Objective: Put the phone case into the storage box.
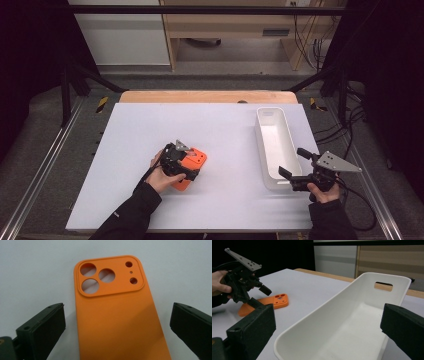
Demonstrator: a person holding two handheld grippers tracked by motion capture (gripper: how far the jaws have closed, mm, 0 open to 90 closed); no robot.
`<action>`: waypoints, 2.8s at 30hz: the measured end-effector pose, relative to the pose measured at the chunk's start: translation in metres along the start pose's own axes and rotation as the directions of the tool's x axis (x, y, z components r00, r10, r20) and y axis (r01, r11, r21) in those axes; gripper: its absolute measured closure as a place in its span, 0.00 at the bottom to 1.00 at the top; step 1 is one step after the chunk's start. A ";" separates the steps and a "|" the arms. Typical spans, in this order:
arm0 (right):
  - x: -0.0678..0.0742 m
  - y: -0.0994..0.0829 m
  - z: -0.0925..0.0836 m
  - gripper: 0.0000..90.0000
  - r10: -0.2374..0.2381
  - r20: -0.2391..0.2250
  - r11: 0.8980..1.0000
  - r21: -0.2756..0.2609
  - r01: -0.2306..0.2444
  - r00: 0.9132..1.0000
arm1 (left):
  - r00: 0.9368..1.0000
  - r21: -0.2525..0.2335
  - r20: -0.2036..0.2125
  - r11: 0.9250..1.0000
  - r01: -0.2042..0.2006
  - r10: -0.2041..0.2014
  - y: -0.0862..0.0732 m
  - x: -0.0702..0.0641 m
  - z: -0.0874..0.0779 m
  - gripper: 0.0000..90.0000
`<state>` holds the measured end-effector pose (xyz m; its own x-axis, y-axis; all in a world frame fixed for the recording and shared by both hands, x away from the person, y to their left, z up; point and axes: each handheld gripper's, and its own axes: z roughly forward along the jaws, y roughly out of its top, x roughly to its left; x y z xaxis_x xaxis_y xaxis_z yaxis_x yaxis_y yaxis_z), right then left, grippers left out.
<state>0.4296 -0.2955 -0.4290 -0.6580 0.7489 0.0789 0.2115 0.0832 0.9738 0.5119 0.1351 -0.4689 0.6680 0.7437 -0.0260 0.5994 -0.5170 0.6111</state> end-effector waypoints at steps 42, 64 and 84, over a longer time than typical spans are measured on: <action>0.000 0.000 0.000 0.01 0.001 0.000 1.000 -0.002 -0.001 1.000 | 0.996 0.030 -0.080 0.999 0.033 -0.030 -0.007 -0.012 0.002 0.14; 0.000 0.000 0.000 0.00 0.001 -0.001 1.000 -0.004 -0.001 1.000 | 0.996 0.013 -0.074 0.998 0.058 -0.057 -0.008 -0.011 0.000 0.16; 0.000 0.001 -0.001 0.01 -0.003 -0.002 1.000 -0.006 0.003 1.000 | 0.997 -0.073 -0.052 0.996 0.046 -0.050 0.001 -0.001 -0.033 0.16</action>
<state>0.4293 -0.2962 -0.4281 -0.6598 0.7475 0.0766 0.2054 0.0813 0.9753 0.4969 0.1480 -0.4420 0.6138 0.7894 -0.0152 0.5954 -0.4501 0.6655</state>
